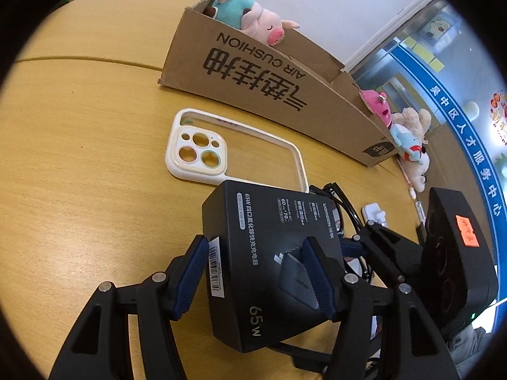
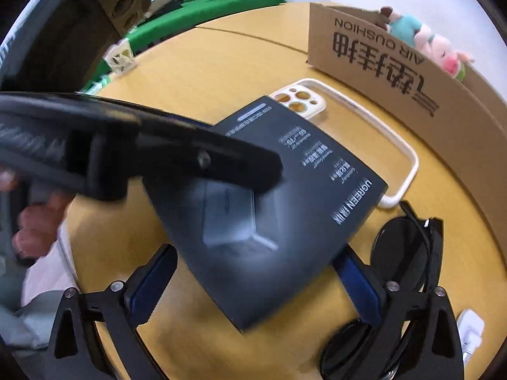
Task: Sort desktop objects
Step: 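Close both grippers on the black charger box, then lift the charger box with both grippers and carry it into the cardboard box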
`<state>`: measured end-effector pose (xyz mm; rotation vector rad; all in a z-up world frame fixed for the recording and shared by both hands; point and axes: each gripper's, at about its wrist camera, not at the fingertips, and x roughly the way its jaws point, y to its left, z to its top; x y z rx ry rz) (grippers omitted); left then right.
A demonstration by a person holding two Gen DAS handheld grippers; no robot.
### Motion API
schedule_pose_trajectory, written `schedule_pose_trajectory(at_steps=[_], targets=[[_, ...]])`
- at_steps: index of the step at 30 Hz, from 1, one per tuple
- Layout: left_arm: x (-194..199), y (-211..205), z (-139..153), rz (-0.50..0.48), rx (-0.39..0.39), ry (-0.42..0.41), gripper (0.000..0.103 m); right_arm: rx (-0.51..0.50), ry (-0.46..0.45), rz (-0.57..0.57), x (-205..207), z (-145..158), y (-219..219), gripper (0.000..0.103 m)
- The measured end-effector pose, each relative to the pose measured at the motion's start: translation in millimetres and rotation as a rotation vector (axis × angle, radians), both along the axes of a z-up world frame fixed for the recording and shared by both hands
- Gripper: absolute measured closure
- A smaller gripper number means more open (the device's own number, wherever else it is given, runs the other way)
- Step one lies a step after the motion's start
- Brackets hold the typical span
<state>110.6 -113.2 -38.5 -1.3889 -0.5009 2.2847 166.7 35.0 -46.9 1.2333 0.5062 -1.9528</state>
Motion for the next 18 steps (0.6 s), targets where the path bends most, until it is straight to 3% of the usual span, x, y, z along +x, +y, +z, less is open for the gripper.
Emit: schedule_pose_trajectory(at_steps=[7, 13, 18], targets=[[7.7, 2.3, 28.5, 0.002, 0.002, 0.094, 0.047, -0.092, 0.089, -0.038, 11.2, 28.6, 15.8, 0.005], [-3.5, 32.5, 96.2, -0.046, -0.084, 0.277, 0.047, -0.166, 0.232, -0.104, 4.8, 88.6, 40.0, 0.005], [-41.6, 63.7, 157.8, -0.128, -0.117, 0.446, 0.047, -0.186, 0.379, -0.177, -24.1, 151.5, 71.9, 0.005]])
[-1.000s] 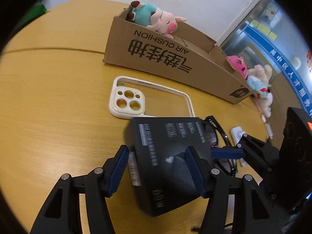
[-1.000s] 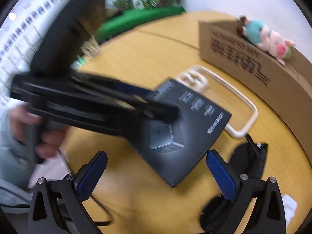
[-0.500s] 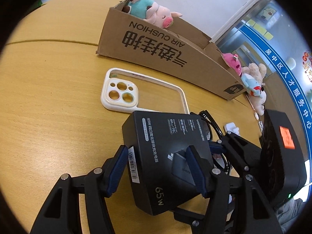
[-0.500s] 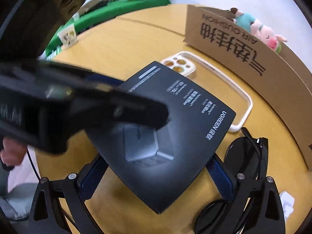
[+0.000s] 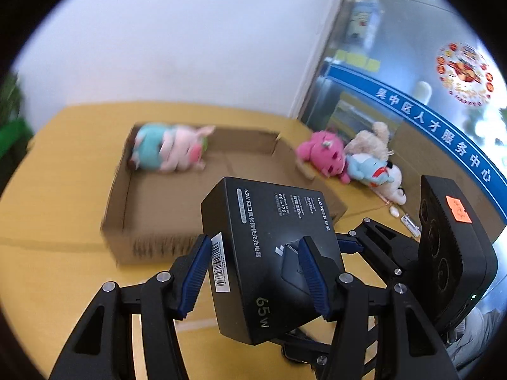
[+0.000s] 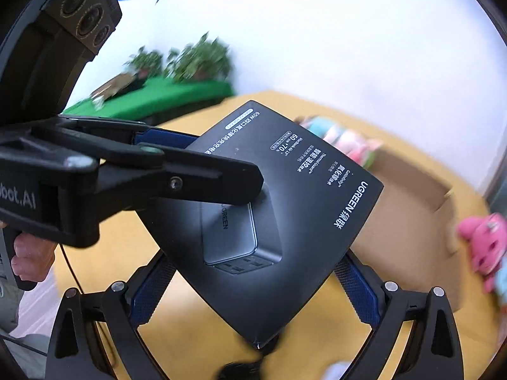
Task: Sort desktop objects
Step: 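Lift the charger box with both grippers and carry it into the cardboard box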
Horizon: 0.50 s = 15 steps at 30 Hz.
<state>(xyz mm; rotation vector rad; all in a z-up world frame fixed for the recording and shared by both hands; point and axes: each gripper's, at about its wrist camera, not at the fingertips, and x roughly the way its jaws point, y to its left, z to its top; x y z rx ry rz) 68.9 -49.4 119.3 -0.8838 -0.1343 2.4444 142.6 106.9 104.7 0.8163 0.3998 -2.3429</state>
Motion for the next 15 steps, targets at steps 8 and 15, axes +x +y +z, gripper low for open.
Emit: schedule_pose_trajectory(at_steps=[8, 15], targets=[[-83.0, 40.8, 68.9, -0.085, -0.009, 0.182, 0.047, -0.014, 0.107, -0.093, -87.1, 75.1, 40.9, 0.005], [-191.7, 51.7, 72.5, -0.120, 0.038, 0.131, 0.047, -0.011, 0.051, -0.092, -198.1, 83.1, 59.0, 0.005]])
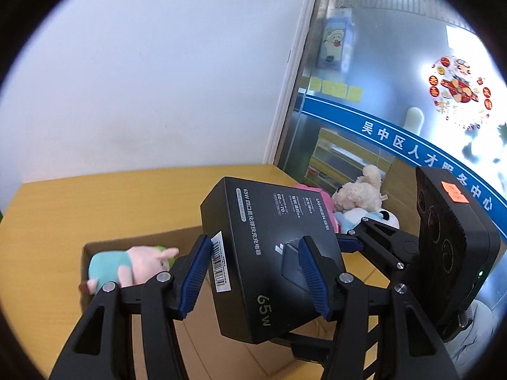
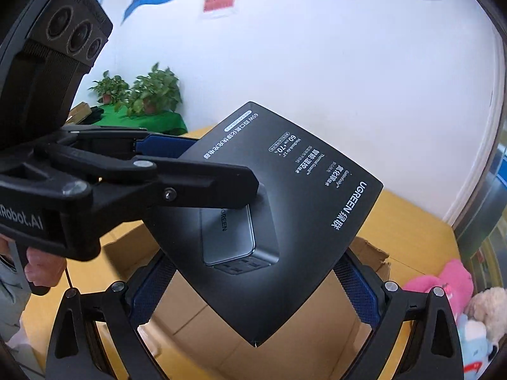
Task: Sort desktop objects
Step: 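Lift the charger box with both grippers and carry it into the cardboard box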
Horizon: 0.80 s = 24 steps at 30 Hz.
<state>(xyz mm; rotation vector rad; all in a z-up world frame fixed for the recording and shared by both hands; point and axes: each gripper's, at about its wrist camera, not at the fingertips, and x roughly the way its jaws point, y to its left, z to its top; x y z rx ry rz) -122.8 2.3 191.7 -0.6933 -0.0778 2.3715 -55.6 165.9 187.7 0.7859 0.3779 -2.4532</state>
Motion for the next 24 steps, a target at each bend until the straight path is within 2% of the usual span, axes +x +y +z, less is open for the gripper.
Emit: schedule_pose_trajectory(at_steps=[2, 7, 13, 19, 21, 23, 24], targets=[[-35.7, 3.1, -8.7, -0.004, 0.016, -0.044, 0.047, 0.013, -0.021, -0.003, -36.1, -9.3, 2.9, 0.005], [-95.1, 16.4, -37.4, 0.010, 0.032, -0.145, 0.047, 0.025, -0.109, 0.014, -108.8, -40.3, 6.9, 0.005], [-159.1, 32.4, -102.2, 0.055, 0.036, -0.329, 0.047, 0.019, -0.269, 0.028, -182.5, -102.4, 14.9, 0.005], [-188.5, 58.1, -163.5, 0.110, -0.012, -0.485, 0.047, 0.000, -0.454, -0.015, -227.3, -169.6, 28.7, 0.005], [-194.4, 63.3, -181.1, 0.126, -0.042, -0.541, 0.051, 0.005, -0.500, -0.028, -236.4, -187.8, 33.1, 0.005], [-194.8, 67.4, -188.2, 0.139, -0.082, -0.568, 0.060, 0.010, -0.510, -0.041, -238.4, -196.5, 37.2, 0.005], [-193.4, 69.5, -190.3, 0.141, -0.103, -0.579, 0.061, 0.004, -0.508, -0.046, -240.7, -195.8, 38.1, 0.005]])
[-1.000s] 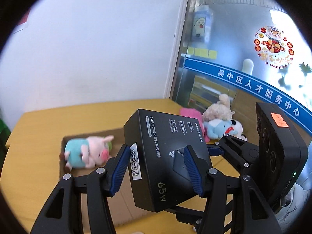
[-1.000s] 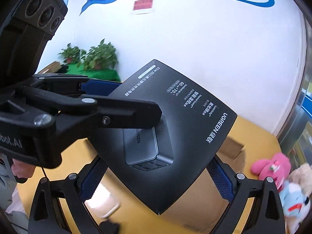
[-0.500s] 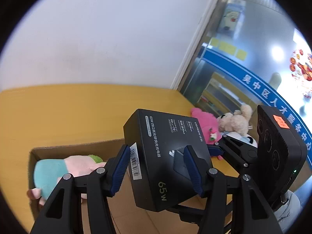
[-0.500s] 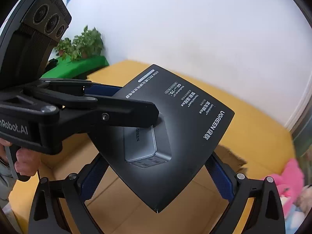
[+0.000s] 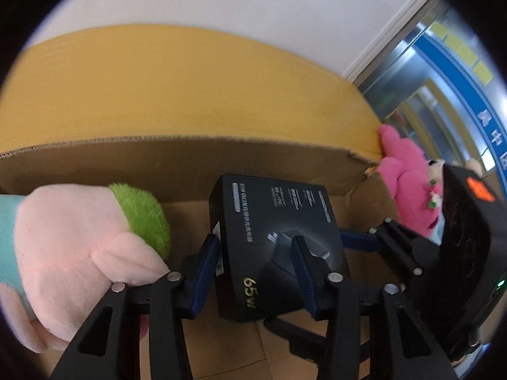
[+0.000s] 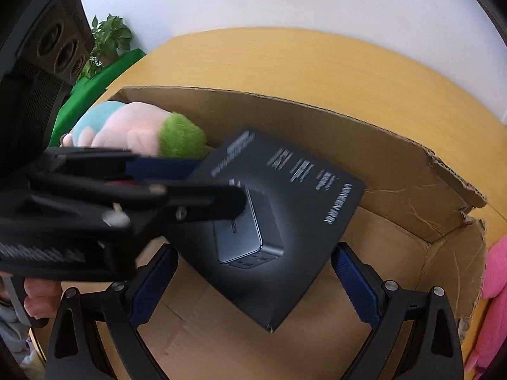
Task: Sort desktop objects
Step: 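Lift the charger box with both grippers and carry it into the cardboard box, then open both grippers to set the charger box beside the pig plush, then withdraw both grippers from the cardboard box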
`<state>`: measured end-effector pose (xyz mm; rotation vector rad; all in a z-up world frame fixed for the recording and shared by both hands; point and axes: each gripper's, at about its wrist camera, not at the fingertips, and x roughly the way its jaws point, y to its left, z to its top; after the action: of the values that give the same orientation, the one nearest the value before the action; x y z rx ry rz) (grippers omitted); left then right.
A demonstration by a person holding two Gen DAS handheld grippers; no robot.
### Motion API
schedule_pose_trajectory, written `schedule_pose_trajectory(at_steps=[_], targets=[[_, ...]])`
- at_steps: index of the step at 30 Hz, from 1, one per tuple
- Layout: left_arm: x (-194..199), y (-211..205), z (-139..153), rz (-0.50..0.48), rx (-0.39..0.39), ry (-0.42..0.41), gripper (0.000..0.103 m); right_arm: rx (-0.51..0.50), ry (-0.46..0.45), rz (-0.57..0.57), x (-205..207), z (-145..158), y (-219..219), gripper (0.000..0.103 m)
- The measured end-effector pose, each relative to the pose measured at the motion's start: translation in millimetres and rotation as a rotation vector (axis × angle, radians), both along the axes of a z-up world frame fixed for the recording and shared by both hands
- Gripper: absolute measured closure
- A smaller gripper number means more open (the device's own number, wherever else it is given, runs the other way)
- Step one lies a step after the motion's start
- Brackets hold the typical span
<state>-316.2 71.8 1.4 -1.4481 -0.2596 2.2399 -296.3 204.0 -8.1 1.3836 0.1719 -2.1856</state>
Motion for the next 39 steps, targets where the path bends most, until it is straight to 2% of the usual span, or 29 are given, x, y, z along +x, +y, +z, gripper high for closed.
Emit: schedule_pose_trajectory(at_steps=[4, 7, 10, 12, 14, 17, 19, 23, 26, 30, 32, 39], targets=[[6.9, -1.8, 1.1, 0.012, -0.015, -0.026, 0.061, -0.008, 0.018, -0.043, -3.1, 7.2, 9.5, 0.005], [21.8, -8.0, 25.1, 0.034, -0.043, 0.037, 0.061, 0.023, 0.047, -0.074, 8.6, 21.9, 11.2, 0.004], [53.5, -17.7, 69.0, 0.043, -0.055, 0.184, 0.058, 0.051, 0.123, -0.087, 52.5, 50.0, 11.9, 0.000], [91.5, -24.9, 104.3, 0.042, -0.050, 0.306, 0.057, 0.039, 0.171, -0.096, 83.1, 69.5, 11.7, 0.000], [136.7, -30.3, 135.7, 0.059, -0.090, 0.413, 0.044, 0.027, 0.237, -0.103, 120.6, 91.2, 18.2, 0.000], [197.6, -37.8, 163.1, 0.102, -0.143, 0.542, 0.022, 0.035, 0.294, -0.174, 165.6, 113.9, 22.2, 0.000], [241.8, -40.1, 171.4, 0.107, -0.161, 0.587, 0.022, 0.023, 0.323, -0.206, 197.6, 125.8, 21.9, 0.000], [295.4, -36.4, 173.1, 0.164, -0.201, 0.596, 0.022, 0.099, 0.464, -0.227, 267.9, 139.4, -1.5, 0.000], [329.2, -39.2, 166.3, 0.189, -0.225, 0.614, 0.022, 0.119, 0.504, -0.218, 307.8, 147.1, -9.4, 0.000], [359.7, -51.7, 154.6, 0.214, -0.222, 0.605, 0.022, 0.089, 0.525, -0.241, 340.7, 148.4, -15.0, 0.001], [369.0, -57.0, 149.5, 0.221, -0.218, 0.590, 0.022, 0.058, 0.503, -0.258, 349.0, 145.7, -12.7, 0.001], [382.6, -65.5, 136.5, 0.232, -0.182, 0.548, 0.023, 0.048, 0.471, -0.277, 365.0, 134.8, -9.8, 0.001]])
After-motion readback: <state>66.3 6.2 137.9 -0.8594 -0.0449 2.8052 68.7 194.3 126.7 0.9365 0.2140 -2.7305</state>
